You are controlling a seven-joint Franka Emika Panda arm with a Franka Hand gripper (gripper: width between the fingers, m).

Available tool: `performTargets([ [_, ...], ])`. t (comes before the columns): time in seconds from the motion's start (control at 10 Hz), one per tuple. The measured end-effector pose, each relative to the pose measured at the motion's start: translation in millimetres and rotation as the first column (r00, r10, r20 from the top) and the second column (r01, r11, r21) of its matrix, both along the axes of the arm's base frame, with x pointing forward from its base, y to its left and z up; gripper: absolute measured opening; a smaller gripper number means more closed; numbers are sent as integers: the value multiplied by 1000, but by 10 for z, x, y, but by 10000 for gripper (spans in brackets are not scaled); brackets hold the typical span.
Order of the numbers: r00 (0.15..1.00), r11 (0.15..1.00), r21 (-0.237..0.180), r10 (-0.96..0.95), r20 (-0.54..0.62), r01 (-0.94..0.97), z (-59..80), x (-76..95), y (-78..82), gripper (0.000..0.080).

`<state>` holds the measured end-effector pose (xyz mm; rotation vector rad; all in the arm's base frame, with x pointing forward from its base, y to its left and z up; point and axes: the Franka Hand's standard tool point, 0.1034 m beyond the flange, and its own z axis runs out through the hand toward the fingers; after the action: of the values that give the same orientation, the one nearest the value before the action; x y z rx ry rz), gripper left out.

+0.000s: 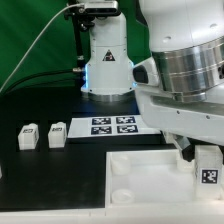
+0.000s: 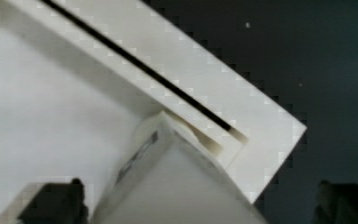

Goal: Assemble one leg

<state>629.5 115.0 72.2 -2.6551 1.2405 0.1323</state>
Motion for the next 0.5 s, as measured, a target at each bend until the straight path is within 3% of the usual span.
performTargets([
  [0.2,971,973,-23,232,48,-231,-4,-1,-15,649],
  [0.4,824,828,-132,559,98,-546,-45,6,-57,649],
  [0.5,800,805,-143,590,105,-575,-61,-1,-57,649],
])
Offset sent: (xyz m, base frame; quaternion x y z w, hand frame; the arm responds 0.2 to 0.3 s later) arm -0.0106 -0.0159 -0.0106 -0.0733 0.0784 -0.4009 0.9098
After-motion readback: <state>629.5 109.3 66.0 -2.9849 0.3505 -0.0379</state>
